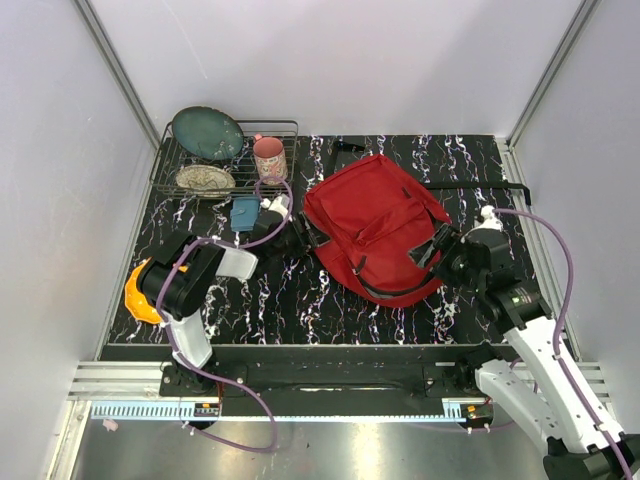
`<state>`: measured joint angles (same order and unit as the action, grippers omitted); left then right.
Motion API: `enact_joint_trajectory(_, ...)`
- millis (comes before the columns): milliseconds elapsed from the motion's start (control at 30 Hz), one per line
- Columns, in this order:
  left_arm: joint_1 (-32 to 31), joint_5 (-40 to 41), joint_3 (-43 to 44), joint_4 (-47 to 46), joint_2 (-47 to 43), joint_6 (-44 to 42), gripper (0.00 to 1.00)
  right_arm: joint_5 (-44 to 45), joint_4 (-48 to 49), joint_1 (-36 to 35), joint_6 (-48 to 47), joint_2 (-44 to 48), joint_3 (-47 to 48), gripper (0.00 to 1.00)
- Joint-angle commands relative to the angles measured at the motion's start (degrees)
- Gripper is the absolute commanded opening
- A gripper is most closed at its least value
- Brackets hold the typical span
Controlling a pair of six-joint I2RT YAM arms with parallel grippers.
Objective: Pack the student bag
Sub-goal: Adjust the student bag at the center of the board, then zip the student bag at the center of the board.
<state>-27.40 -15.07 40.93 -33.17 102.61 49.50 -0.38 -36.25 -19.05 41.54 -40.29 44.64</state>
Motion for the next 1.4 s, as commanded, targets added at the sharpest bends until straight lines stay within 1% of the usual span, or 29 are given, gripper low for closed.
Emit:
enact_joint_trajectory(0, 1.03, -4.43, 1.43, -12.35, 3.38, 4.73, 0.64, -6.12, 1.35, 0.15, 3.11, -0.05, -2.72, 0.76)
enact_joint_trajectory(67, 1.21, -5.05, 1.26, -14.63, 4.79, 6.13, 0.46, -8.31, 2.41, 0.15, 3.46, -0.84, -3.33, 0.75)
enact_joint_trajectory(133, 1.21, -4.88, -0.14, -15.96, 4.88, 6.93, 0.34, -10.68, 4.08, 0.06, 4.16, -2.41, -3.60, 0.72)
enact_joint_trajectory(167, 1.21, -4.71, -1.10, -16.40, 4.62, 7.28, 0.22, -11.56, 4.78, 0.15, 4.60, -2.94, -3.68, 0.71)
enact_joint_trajectory(267, 1.29, -3.74, -3.91, -17.01, 2.87, 8.07, 0.10, -15.08, 8.99, 0.15, 5.92, -5.40, -4.83, 0.61)
enact_joint_trajectory(300, 1.21, -3.56, -4.71, -17.45, 2.34, 8.25, 0.09, -15.87, 10.92, 0.06, 6.18, -6.02, -5.09, 0.58)
enact_joint_trajectory(433, 0.86, -3.04, -9.19, -20.52, -1.52, 9.30, 0.08, -16.67, 13.57, -1.60, 6.97, -11.72, -5.44, 0.58)
enact_joint_trajectory(500, 0.07, -2.25, -11.56, -20.97, -2.84, 9.83, 0.05, -15.36, 15.23, -4.41, 7.33, -13.66, -5.53, 0.57)
enact_joint_trajectory(533, -0.37, -1.90, -12.18, -21.58, -3.98, 9.92, 0.04, -13.61, 15.50, -5.46, 7.59, -15.67, -5.18, 0.58)
enact_joint_trajectory(567, -0.81, -1.63, -13.40, -21.76, -4.60, 10.27, 0.04, -12.55, 15.68, -8.08, 7.50, -16.91, -4.83, 0.58)
enact_joint_trajectory(667, -2.92, -0.14, -15.52, -21.85, -6.98, 10.62, 0.04, -7.63, 14.90, -12.13, 6.98, -21.40, -3.16, 0.59)
enact_joint_trajectory(733, -4.41, 0.91, -16.93, -21.85, -9.00, 10.88, 0.04, -6.22, 14.45, -12.85, 7.15, -24.20, -2.72, 0.59)
enact_joint_trajectory(867, -6.00, 3.55, -20.35, -21.68, -12.25, 11.94, 0.04, -1.47, 14.89, -15.31, 8.38, -25.80, -2.81, 0.59)
enact_joint_trajectory(933, -6.61, 4.26, -20.80, -20.37, -14.01, 11.85, 0.05, 0.11, 15.24, -16.02, 8.91, -26.24, -2.98, 0.60)
enact_joint_trajectory(1033, -7.67, 5.49, -21.24, -18.35, -16.03, 11.33, 0.04, 0.03, 16.29, -16.81, 8.91, -27.55, -2.63, 0.60)
enact_joint_trajectory(1267, -10.13, 8.91, -21.16, -15.26, -18.76, 11.50, 0.04, 6.88, 13.66, -21.63, 9.70, -31.95, 0.36, 0.59)
enact_joint_trajectory(1367, -11.36, 9.88, -20.45, -13.15, -19.55, 10.98, 0.04, 10.83, 12.53, -23.22, 11.54, -32.13, 0.62, 0.56)
